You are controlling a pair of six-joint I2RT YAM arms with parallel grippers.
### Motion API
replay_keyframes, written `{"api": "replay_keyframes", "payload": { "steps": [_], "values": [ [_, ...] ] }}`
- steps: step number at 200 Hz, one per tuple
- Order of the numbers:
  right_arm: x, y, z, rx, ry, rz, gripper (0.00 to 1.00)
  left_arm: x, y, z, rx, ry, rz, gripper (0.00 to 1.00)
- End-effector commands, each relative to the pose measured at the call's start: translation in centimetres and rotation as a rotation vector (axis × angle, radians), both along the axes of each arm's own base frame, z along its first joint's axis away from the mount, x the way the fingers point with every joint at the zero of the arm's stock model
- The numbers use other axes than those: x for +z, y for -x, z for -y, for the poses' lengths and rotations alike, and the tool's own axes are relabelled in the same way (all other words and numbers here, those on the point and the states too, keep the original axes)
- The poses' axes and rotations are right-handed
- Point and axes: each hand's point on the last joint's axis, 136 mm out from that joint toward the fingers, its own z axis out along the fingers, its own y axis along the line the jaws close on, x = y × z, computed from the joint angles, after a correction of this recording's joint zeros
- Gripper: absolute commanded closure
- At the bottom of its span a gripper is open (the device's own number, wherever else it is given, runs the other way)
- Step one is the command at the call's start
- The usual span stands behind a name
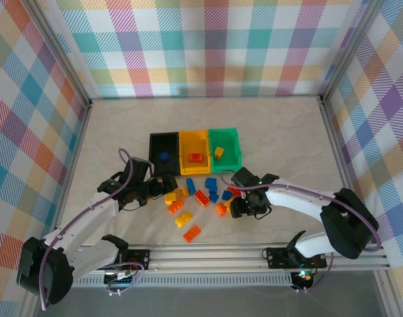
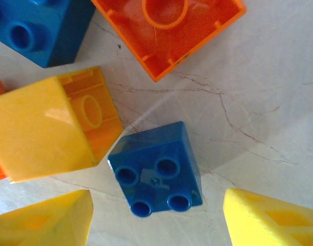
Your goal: Sort the legos into containers by color
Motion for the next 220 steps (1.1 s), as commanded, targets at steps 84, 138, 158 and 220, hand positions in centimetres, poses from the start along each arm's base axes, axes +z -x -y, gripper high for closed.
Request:
{"api": "replay_keyframes", "payload": {
  "steps": [84,138,158,220],
  "values": [
    [-0.5,-2.3,-1.2,0.049,0.036,0.061,0.43,0.3,-0.3,-0.3,0.023,0.011,0.001,0.00],
    [0.3,-3.1,-1.6,0.079,0.068,0.112,0.39,0.2,-0.3,-0.3,0.023,0.014,-0.003,0.00],
    [0.2,-3.1,-1.6,0.086,0.086,0.120,0.41,0.2,-0.4,-0.3,0.024,0.013,-0.003,0.00],
    [-0.1,-2.4,-1.2,0.086,0.100,0.093,0.45,0.1,-0.3,-0.1,0.019,0.020,-0.008,0.00]
  ]
}}
